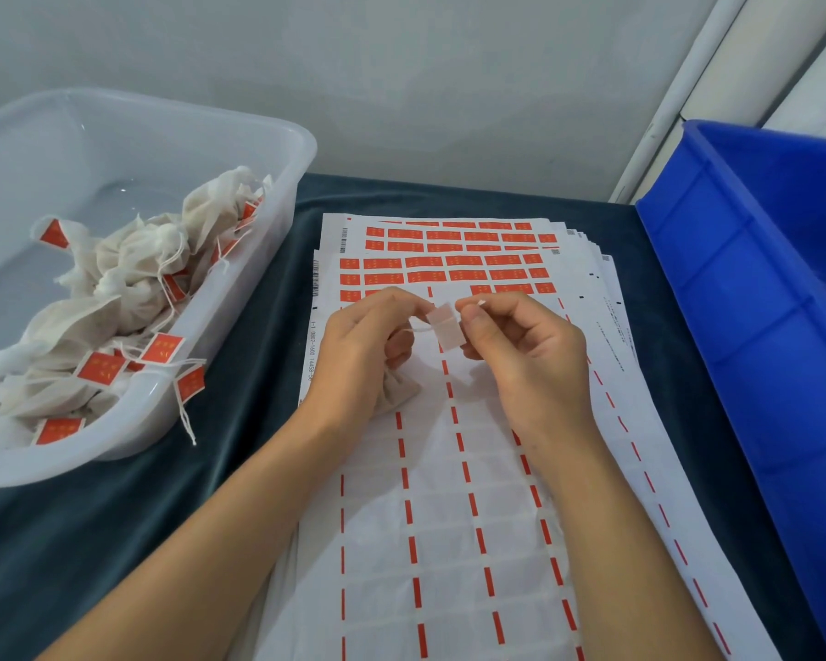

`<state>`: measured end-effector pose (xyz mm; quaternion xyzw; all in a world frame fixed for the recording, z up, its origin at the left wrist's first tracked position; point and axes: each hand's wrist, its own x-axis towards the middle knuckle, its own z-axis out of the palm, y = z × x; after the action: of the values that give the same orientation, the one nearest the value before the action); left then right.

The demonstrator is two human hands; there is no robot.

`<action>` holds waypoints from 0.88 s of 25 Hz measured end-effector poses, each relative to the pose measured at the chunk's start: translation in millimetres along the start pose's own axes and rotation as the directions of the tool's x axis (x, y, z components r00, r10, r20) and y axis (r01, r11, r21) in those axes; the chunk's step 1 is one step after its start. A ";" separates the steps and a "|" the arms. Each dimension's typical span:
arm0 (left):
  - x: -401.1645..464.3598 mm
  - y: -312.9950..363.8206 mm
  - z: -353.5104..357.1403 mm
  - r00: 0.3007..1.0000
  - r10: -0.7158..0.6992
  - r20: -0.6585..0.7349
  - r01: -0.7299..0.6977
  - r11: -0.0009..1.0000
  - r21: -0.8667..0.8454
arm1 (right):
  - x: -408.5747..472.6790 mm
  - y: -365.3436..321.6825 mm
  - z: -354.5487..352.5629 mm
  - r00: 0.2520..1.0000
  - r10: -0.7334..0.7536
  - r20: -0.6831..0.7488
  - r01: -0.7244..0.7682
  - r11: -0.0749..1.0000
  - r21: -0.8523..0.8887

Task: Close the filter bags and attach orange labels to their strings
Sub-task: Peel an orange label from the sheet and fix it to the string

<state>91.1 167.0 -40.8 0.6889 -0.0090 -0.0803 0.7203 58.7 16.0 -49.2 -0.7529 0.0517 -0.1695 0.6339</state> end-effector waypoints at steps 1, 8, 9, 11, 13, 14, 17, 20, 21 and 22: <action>0.7 0.2 0.2 1.000 -0.028 -0.014 0.028 1.000 0.006 | 0.0 0.3 0.0 1.000 -0.005 0.003 0.005 1.000 -0.004; 1.8 -3.3 -0.9 0.999 0.019 0.050 -0.024 0.996 0.090 | 0.2 1.5 -0.7 1.000 -0.029 0.008 0.029 0.999 -0.025; 2.6 -3.6 -1.5 0.997 0.032 0.064 -0.038 0.994 0.099 | 0.4 1.9 -0.8 1.000 -0.027 0.006 0.028 0.999 -0.030; 3.6 -4.0 -2.0 0.996 0.047 0.082 -0.055 0.992 0.109 | 0.8 2.2 -1.3 1.000 -0.027 0.003 0.027 0.999 -0.035; 3.7 -4.3 -2.7 0.994 0.041 0.106 -0.052 0.993 0.108 | 0.9 1.9 -1.8 1.000 -0.023 -0.003 0.023 0.999 -0.032; 3.8 -4.3 -3.3 0.993 0.039 0.113 -0.052 0.992 0.113 | 0.8 1.9 -2.2 1.000 -0.019 -0.005 0.019 1.000 -0.023; 4.1 -4.9 -4.1 0.992 0.056 0.114 -0.072 0.988 0.136 | 0.8 2.0 -3.4 1.000 -0.006 -0.010 0.006 1.000 0.011; 4.1 -6.6 -3.8 0.992 0.073 0.107 -0.087 0.986 0.141 | 1.0 1.8 -4.2 1.000 0.006 -0.006 -0.006 0.999 0.036; 4.1 -6.7 -3.8 0.991 0.075 0.107 -0.090 0.987 0.134 | 1.2 1.8 -4.1 1.000 0.011 -0.003 -0.011 0.999 0.039; 4.3 -6.4 -3.9 0.991 0.078 0.108 -0.092 0.987 0.129 | 1.3 1.7 -4.2 1.000 0.015 -0.001 -0.015 0.999 0.039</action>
<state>95.1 170.1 -47.8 0.7296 -0.0807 -0.0838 0.6739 58.8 11.4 -50.1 -0.7400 0.0544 -0.1663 0.6495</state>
